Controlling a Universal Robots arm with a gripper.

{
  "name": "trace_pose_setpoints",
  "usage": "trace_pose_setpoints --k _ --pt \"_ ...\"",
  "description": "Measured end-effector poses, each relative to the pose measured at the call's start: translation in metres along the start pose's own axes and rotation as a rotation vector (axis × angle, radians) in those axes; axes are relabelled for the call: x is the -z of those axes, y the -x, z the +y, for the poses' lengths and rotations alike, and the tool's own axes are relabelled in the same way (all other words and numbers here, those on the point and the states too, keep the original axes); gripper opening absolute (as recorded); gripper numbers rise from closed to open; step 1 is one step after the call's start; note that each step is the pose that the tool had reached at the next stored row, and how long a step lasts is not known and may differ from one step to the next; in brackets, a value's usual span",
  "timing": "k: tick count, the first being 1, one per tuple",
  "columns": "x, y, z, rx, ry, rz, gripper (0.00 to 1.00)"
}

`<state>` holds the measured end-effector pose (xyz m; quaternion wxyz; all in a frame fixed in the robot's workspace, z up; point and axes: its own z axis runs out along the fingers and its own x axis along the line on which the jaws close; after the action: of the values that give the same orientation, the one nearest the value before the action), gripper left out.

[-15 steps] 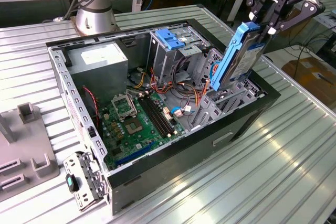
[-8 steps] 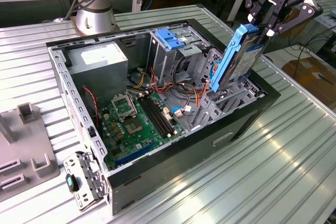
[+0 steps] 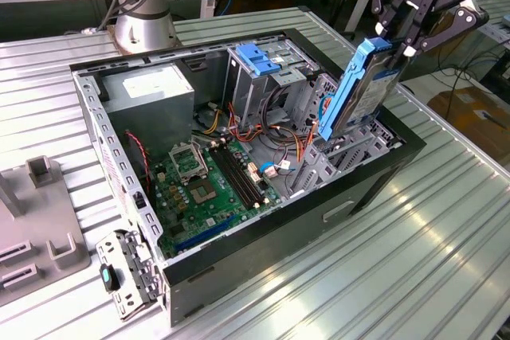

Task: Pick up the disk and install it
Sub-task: 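Pick up the disk, then insert the disk into the insertion slot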

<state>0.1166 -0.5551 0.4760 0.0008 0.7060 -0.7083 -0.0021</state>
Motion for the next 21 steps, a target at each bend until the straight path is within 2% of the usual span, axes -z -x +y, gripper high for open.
trace_pose_setpoints --k 13,21 --pt "-0.002 0.0 0.0 0.0 0.0 0.0001 0.35" --pt "-0.0075 -0.0004 0.0 0.009 0.0 0.0 0.35"
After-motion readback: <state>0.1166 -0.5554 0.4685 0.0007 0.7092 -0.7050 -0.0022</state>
